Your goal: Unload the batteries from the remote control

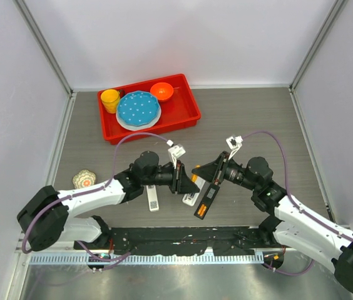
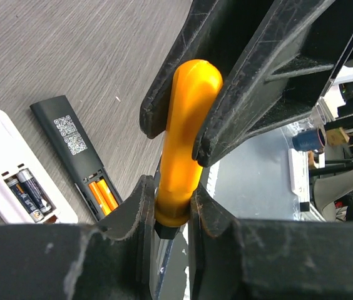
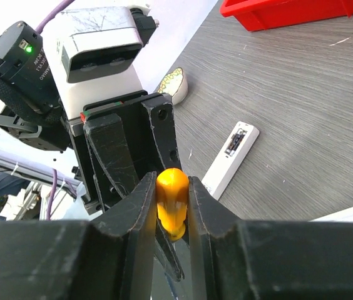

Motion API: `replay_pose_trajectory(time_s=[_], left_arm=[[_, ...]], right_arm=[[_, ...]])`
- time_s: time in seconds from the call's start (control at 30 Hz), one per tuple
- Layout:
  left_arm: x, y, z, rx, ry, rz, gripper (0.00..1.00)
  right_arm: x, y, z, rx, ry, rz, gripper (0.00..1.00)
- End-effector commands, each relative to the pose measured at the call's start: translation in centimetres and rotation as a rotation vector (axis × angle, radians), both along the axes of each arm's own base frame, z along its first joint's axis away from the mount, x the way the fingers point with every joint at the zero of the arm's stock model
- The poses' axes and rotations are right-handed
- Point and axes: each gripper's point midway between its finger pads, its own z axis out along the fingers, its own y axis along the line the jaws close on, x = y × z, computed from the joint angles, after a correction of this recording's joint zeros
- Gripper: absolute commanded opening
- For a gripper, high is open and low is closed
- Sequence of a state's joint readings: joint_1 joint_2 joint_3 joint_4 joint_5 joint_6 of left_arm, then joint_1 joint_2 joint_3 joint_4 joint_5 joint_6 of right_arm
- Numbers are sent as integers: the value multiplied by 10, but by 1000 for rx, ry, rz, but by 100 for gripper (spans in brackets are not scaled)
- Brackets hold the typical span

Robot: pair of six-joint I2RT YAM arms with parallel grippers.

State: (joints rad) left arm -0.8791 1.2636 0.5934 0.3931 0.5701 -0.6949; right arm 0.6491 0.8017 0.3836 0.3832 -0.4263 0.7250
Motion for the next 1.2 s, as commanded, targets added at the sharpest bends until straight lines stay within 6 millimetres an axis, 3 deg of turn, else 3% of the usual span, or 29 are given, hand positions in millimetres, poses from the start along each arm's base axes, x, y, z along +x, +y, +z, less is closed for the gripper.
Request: replay_pose_trajectory(time_s=[0.0, 0.03, 0.1, 0.13, 0.23, 0.33, 0.63, 0.77, 0.9, 1.17], left_arm=[[4, -4, 44, -104, -99, -6, 0], [3, -2, 43, -97, -99, -4, 0], [3, 0, 46, -97, -107, 0, 0], [2, 1, 47, -98, -106, -3, 0], [-6, 2, 54, -117, -116, -36, 0], [-15, 3, 61, -137, -124, -88, 0], [-41, 8, 86, -213, -159, -235, 0], [-45, 12, 100, -232, -198, -242, 0], [-50, 16, 108, -242, -208, -264, 0], [-51, 16, 105, -230, -190, -266, 0]], right_arm=[[16, -10, 18, 6, -12, -117, 23], [15, -9, 21, 23, -14, -112, 37], [11, -7, 27, 48, -19, -94, 48], [10, -6, 33, 71, -37, -84, 60], [0, -2, 47, 122, -87, -24, 76], [-13, 1, 61, 169, -141, 50, 82], [-60, 9, 94, 280, -246, 318, 73], [-67, 8, 100, 295, -259, 353, 70], [-68, 7, 105, 302, -266, 353, 54], [-74, 3, 118, 344, -281, 360, 55]])
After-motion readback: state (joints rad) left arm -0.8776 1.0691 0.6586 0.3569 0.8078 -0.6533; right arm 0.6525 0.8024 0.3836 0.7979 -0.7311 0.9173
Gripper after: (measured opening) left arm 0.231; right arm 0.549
